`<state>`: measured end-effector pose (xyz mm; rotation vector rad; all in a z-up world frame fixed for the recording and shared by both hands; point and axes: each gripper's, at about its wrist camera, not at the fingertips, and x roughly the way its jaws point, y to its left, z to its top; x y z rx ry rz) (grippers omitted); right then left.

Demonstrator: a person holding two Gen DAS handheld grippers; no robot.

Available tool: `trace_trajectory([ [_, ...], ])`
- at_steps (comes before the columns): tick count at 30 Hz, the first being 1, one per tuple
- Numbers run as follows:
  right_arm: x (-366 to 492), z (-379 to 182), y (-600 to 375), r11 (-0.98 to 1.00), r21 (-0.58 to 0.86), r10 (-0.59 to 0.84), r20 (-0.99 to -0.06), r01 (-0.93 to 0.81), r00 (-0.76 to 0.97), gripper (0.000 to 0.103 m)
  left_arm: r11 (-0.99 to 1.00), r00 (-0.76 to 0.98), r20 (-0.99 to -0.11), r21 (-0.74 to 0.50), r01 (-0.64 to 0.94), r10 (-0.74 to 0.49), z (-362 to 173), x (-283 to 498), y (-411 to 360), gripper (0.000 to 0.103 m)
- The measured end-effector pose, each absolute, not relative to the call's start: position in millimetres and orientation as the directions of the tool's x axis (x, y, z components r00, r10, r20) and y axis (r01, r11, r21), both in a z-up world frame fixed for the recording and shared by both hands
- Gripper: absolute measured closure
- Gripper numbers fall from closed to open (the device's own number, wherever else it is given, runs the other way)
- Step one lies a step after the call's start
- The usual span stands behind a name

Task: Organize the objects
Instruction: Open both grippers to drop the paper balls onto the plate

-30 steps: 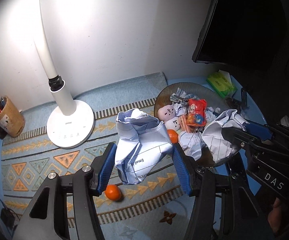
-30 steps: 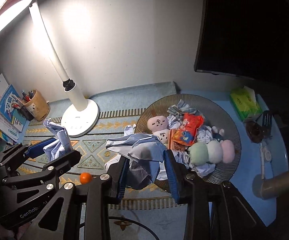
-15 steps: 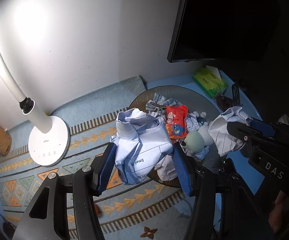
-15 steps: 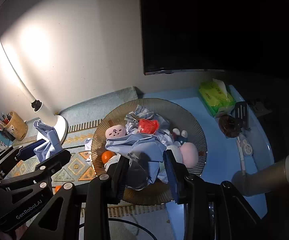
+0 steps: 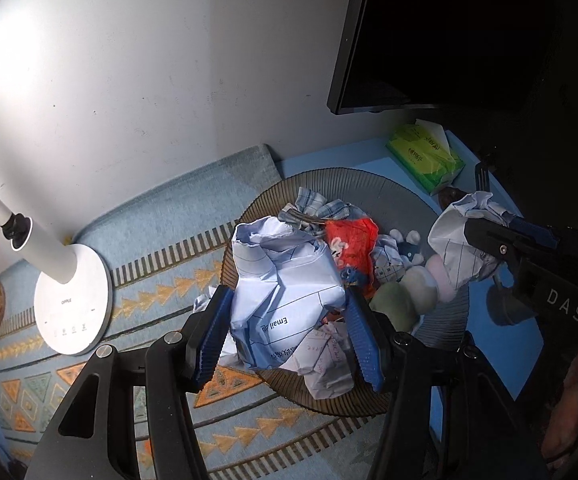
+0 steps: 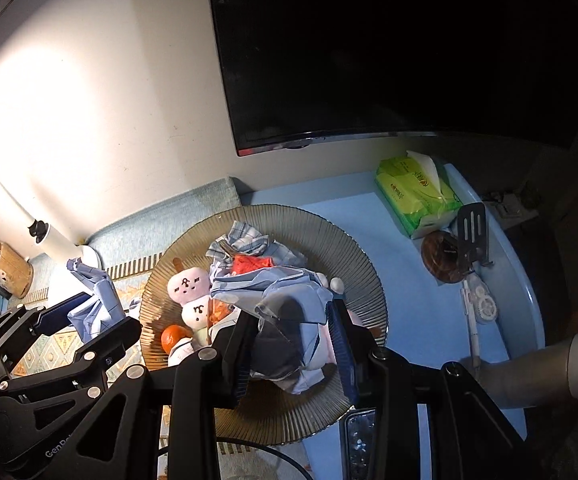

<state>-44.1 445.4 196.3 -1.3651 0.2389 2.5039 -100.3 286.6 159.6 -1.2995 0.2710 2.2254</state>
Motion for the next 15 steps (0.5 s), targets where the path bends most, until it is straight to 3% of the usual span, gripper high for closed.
trace_trajectory([
  [9,-82,182,477,-0.942,0.027,0.151,-0.855,-0.334,-0.496,0.069,-0.824,-0.343,-0.864,-0.134,-0.551,0.369,139,-127,305,0.049],
  [12,-95,175,479,-0.944,0.021,0.149,-0.862,-0.329,-0.485,0.068,-0.806,-0.326,-0.849,-0.179,-0.564,0.416,139,-133,312,0.042],
  [15,-102,171,484,-0.943,0.03,0.14,-0.868,-0.333,-0.476,0.052,-0.804,-0.311,-0.847,-0.206,-0.558,0.432,139,-138,314,0.03],
])
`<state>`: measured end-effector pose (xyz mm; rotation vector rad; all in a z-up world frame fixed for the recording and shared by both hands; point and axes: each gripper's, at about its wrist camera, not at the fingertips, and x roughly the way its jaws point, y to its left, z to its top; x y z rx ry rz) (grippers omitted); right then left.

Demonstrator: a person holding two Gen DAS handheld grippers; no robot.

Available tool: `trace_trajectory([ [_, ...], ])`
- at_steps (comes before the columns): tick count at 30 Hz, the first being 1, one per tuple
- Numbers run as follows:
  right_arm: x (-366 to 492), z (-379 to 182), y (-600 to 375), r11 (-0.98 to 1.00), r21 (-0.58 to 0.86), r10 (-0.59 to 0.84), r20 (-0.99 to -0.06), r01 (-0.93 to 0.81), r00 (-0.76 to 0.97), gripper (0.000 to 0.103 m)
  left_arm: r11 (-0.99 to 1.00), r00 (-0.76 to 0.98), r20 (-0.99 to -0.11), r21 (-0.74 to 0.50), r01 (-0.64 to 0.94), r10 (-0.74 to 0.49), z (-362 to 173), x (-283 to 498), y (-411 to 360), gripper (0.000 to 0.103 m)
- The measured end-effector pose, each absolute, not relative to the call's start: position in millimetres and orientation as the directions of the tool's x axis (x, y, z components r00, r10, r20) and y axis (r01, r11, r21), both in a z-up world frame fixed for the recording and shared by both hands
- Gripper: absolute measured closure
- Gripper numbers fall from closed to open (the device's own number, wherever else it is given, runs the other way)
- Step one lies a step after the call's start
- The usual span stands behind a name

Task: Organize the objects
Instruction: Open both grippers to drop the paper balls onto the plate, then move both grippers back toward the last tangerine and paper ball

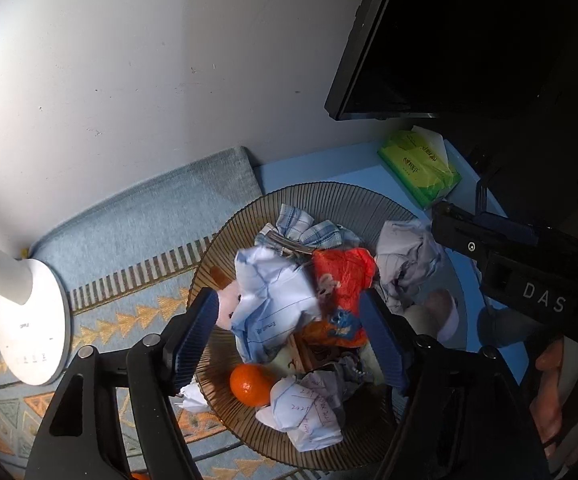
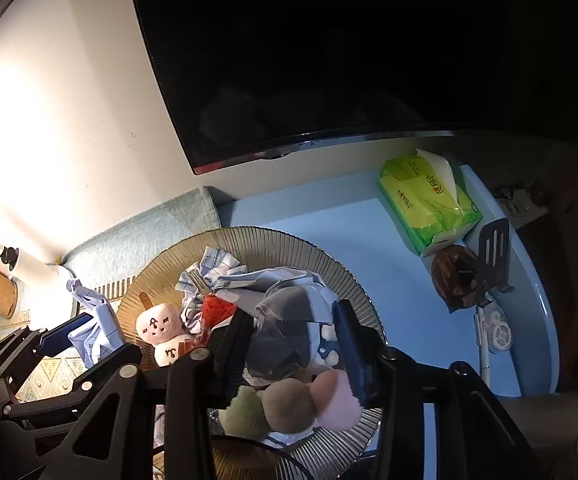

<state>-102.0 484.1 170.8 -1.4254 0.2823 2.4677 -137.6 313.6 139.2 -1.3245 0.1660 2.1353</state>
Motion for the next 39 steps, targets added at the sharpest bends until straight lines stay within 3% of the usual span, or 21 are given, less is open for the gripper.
trace_trajectory([
  [1,-103,170,486,-0.941,0.032,0.142,-0.866,-0.338,-0.479,0.045,-0.804,-0.309,-0.847,-0.208,-0.556,0.433,139,-138,314,0.03],
  [3,-103,172,489,-0.937,0.024,0.159,-0.859,-0.349,-0.487,0.043,-0.805,-0.303,-0.853,-0.203,-0.558,0.425,137,-137,314,0.03],
  [20,-75,194,454,-0.95,0.025,0.148,-0.842,-0.312,-0.518,0.043,-0.847,-0.342,-0.854,-0.189,-0.497,0.391,160,-103,264,0.03],
  [39,-36,215,369,-0.983,0.021,0.087,-0.827,-0.184,-0.556,0.042,-0.927,-0.381,-0.862,-0.23,-0.295,0.335,151,-47,151,0.03],
])
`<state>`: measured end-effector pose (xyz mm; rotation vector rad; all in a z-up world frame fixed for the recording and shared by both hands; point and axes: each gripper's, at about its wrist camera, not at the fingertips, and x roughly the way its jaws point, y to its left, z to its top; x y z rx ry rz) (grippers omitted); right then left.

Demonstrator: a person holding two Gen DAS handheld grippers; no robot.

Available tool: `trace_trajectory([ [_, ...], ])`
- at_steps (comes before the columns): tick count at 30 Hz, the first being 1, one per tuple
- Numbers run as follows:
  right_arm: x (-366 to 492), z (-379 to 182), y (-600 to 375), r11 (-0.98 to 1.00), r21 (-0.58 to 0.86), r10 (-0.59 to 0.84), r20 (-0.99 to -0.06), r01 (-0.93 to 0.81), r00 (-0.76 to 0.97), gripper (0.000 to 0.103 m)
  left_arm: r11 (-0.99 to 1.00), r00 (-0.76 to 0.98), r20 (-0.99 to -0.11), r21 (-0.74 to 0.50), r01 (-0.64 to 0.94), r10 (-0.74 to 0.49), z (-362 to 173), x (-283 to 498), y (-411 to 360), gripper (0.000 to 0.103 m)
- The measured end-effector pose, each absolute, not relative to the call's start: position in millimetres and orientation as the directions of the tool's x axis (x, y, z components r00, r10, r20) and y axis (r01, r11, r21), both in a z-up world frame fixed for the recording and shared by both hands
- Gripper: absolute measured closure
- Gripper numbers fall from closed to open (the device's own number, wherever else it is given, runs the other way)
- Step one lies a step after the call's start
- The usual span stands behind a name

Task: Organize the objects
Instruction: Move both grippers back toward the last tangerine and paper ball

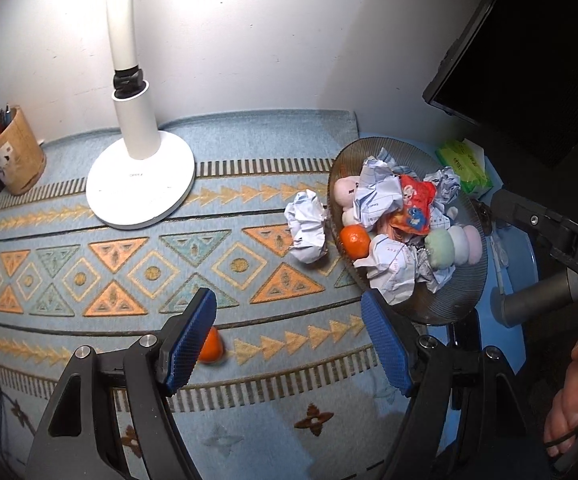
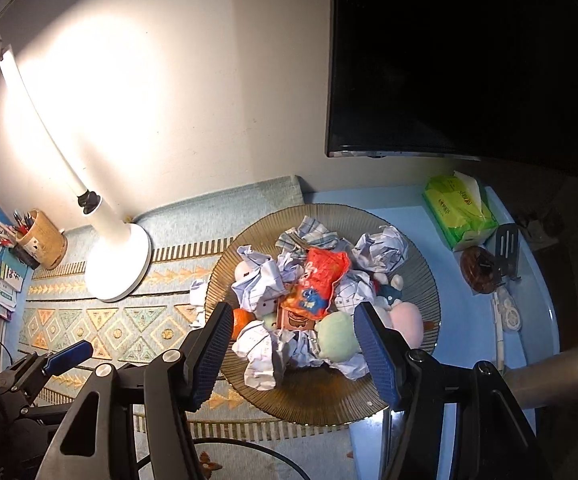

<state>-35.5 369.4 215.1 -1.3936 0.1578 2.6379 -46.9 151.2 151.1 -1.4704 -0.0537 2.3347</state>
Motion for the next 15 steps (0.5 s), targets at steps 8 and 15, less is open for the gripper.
trace_trajectory([
  [8,-30,210,343,-0.988,0.025,0.061,-0.837,-0.15,-0.543,0.042,-0.946,-0.376,-0.874,-0.238,-0.221,0.308,138,-39,112,0.03],
  [15,-27,202,329,-0.988,0.031,0.052,-0.849,-0.148,-0.525,0.042,-0.962,-0.357,-0.896,-0.216,-0.168,0.263,118,-35,72,0.03],
])
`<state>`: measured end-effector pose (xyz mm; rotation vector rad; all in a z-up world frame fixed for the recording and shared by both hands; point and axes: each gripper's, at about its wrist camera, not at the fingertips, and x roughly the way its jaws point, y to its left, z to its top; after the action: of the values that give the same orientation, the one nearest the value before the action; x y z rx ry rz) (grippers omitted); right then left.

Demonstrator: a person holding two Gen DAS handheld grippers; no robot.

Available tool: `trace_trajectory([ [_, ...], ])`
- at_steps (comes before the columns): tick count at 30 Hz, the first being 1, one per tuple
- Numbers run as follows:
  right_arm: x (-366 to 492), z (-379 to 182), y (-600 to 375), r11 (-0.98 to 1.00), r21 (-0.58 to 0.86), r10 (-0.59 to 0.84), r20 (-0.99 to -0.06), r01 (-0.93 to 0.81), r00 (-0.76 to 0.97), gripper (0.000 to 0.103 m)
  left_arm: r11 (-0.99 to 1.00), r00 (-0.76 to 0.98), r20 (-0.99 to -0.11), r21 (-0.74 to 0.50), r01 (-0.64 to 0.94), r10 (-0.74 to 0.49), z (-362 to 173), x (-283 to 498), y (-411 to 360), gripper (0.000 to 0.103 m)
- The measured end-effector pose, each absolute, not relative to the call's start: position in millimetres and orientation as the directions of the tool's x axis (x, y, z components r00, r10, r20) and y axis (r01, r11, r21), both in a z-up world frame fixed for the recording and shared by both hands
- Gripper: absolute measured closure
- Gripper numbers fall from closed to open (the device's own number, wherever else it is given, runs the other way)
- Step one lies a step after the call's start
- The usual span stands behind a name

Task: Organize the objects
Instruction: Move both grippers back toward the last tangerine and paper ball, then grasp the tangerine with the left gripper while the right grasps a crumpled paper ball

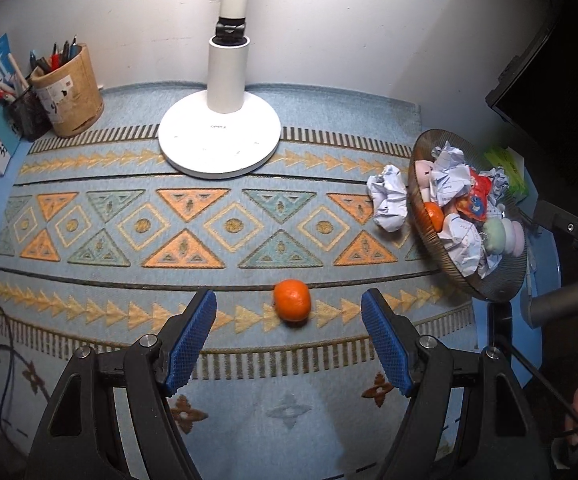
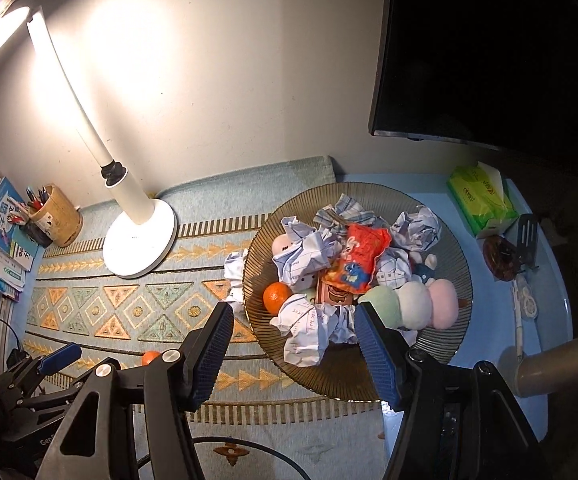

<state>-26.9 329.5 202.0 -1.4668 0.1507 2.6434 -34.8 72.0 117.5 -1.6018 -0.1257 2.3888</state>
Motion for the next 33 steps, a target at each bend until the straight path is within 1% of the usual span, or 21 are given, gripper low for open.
trace_trajectory([
  [5,-27,190,329,-0.984,0.047,0.045,-0.869,-0.173,-0.492,0.042,-0.962,-0.326,-0.907,-0.237,-0.132,0.268,102,-33,46,0.03],
  [8,-29,182,325,-0.982,0.068,0.024,-0.879,-0.176,-0.476,0.042,-0.956,-0.302,-0.909,-0.248,-0.158,0.286,96,-32,48,0.03],
  [13,-34,161,316,-0.977,0.121,-0.032,-0.9,-0.178,-0.435,0.042,-0.925,-0.257,-0.916,-0.223,-0.306,0.307,82,-32,77,0.03],
  [17,-41,137,318,-0.943,0.248,-0.148,-0.91,-0.223,-0.387,0.042,-0.878,-0.246,-0.923,-0.163,-0.451,0.297,69,-33,100,0.03],
  [23,-46,100,309,-0.864,0.381,-0.254,-0.895,-0.33,-0.368,0.042,-0.82,-0.188,-0.927,-0.177,-0.545,0.325,47,-45,103,0.03],
  [27,-56,84,295,-0.843,0.39,-0.245,-0.892,-0.37,-0.38,0.042,-0.778,-0.16,-0.925,-0.185,-0.601,0.344,34,-54,103,0.03],
  [29,-64,76,291,-0.831,0.391,-0.234,-0.891,-0.396,-0.39,0.041,-0.764,-0.147,-0.927,-0.184,-0.619,0.344,29,-62,105,0.032],
  [33,-78,61,293,-0.779,0.413,-0.213,-0.882,-0.471,-0.421,0.041,-0.729,-0.123,-0.918,-0.212,-0.651,0.376,25,-72,107,0.032],
])
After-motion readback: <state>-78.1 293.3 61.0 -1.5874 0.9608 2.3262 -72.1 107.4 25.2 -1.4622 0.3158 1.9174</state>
